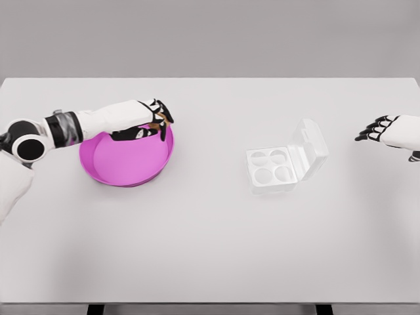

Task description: Pack egg into the box and close the box lid

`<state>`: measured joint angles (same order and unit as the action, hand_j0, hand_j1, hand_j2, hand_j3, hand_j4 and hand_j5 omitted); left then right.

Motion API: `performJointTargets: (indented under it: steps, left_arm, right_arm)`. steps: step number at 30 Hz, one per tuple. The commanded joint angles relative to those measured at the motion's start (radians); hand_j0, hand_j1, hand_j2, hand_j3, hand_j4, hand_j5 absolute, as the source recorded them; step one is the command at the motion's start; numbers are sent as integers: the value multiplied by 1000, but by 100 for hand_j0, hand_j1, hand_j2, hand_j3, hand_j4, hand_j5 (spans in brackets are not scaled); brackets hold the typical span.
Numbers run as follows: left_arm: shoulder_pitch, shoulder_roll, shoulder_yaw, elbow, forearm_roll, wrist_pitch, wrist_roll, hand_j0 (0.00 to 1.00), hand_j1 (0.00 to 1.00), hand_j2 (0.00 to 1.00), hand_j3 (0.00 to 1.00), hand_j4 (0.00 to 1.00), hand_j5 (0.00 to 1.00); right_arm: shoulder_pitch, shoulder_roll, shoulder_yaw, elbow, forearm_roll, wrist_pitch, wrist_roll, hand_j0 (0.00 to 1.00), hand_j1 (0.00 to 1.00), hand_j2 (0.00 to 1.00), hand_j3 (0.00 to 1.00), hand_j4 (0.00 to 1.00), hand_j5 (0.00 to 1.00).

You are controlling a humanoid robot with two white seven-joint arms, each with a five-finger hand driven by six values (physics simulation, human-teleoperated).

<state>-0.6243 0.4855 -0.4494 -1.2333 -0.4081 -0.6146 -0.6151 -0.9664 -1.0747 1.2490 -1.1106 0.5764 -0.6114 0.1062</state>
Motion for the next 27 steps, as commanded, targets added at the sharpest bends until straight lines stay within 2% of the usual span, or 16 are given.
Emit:
performJointTargets:
  steps: [1,15,27]
  left_arm:
    - [0,-8,0,-11,0,4,4,39,39,39,39,39,39]
    - [0,-68,-3,-49,-2,4,4,39,39,39,39,39,39]
    - [0,-145,-18,-49,-3,4,4,40,40,40,40,40,40]
  right_arm:
    - [0,-1,-2,2,-4,1,0,100,100,100,100,100,100]
    - [0,1,-8,5,-4,1,0,100,100,100,100,100,100]
    - [0,1,-8,6,-6,1,0,100,100,100,100,100,100]
